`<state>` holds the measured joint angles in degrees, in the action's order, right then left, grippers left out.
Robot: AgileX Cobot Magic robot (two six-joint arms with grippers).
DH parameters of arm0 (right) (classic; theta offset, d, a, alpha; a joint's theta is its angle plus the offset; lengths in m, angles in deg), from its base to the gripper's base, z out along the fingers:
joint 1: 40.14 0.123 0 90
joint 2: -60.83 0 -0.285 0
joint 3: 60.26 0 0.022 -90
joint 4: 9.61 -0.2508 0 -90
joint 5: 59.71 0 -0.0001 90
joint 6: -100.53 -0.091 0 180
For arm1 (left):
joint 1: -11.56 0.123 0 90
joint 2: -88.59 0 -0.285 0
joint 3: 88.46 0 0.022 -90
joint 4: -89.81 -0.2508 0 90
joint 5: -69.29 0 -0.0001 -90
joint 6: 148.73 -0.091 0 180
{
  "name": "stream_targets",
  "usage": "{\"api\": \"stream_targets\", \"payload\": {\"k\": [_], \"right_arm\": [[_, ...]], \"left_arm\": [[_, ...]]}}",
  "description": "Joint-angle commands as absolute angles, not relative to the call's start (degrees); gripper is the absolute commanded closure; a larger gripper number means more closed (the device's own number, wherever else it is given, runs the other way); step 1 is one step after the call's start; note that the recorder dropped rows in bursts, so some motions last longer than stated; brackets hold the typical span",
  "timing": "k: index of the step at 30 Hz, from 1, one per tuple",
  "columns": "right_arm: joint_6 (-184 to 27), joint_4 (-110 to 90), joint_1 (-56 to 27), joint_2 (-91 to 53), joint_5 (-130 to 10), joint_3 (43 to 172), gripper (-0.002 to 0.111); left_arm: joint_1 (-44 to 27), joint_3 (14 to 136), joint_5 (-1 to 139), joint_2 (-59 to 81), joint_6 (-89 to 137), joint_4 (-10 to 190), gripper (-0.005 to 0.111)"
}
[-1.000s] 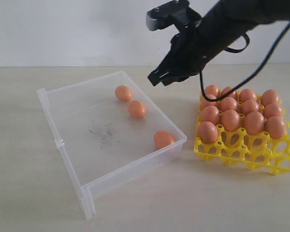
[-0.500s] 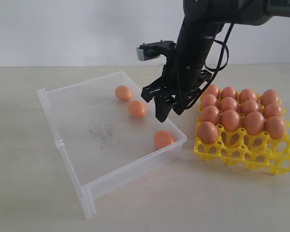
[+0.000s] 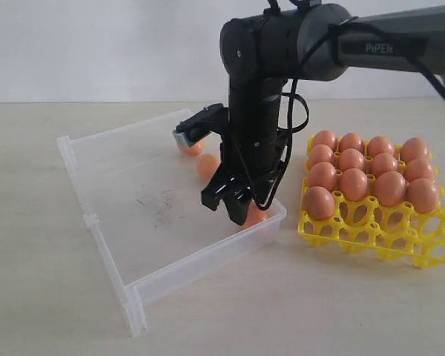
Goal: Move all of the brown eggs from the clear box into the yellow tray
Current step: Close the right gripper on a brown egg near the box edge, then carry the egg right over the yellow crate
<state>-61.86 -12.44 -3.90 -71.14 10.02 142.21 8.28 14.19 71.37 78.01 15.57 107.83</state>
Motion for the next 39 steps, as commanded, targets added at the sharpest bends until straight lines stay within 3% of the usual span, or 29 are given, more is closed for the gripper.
{"api": "stream_targets", "payload": {"k": [1,19,22,25,28,32,34,39], "right_arm": [[-62.65,-9.13,-4.24,-72.31,9.93,142.63,0.06],[-62.54,-9.24,-4.24,-75.6,3.47,142.63,0.06],[-62.85,-9.24,-4.24,-75.6,4.04,142.63,0.075],[-62.36,-9.1,-4.24,-75.6,3.14,142.63,0.108],[-64.97,-8.72,-4.24,-75.35,-2.07,142.63,0.109],[-71.24,-9.12,-5.74,-69.81,-20.85,136.75,0.109],[-73.88,-9.61,-7.3,-64.11,-35.19,126.92,0.109],[-73.17,-10.57,-7.79,-47.06,-93.32,91.32,0.109]], "left_arm": [[8.12,14.32,72.27,77.78,15.31,108.09,0.103],[8.12,14.32,72.27,77.78,15.31,108.09,0.103],[8.12,14.32,72.27,77.78,15.31,108.09,0.103],[8.12,14.32,72.27,77.78,15.31,108.09,0.103],[8.12,14.32,72.27,77.78,15.31,108.09,0.103],[8.12,14.32,72.27,77.78,15.31,108.09,0.103],[8.12,14.32,72.27,77.78,15.31,108.09,0.103],[8.12,14.32,72.27,77.78,15.31,108.09,0.103]]}}
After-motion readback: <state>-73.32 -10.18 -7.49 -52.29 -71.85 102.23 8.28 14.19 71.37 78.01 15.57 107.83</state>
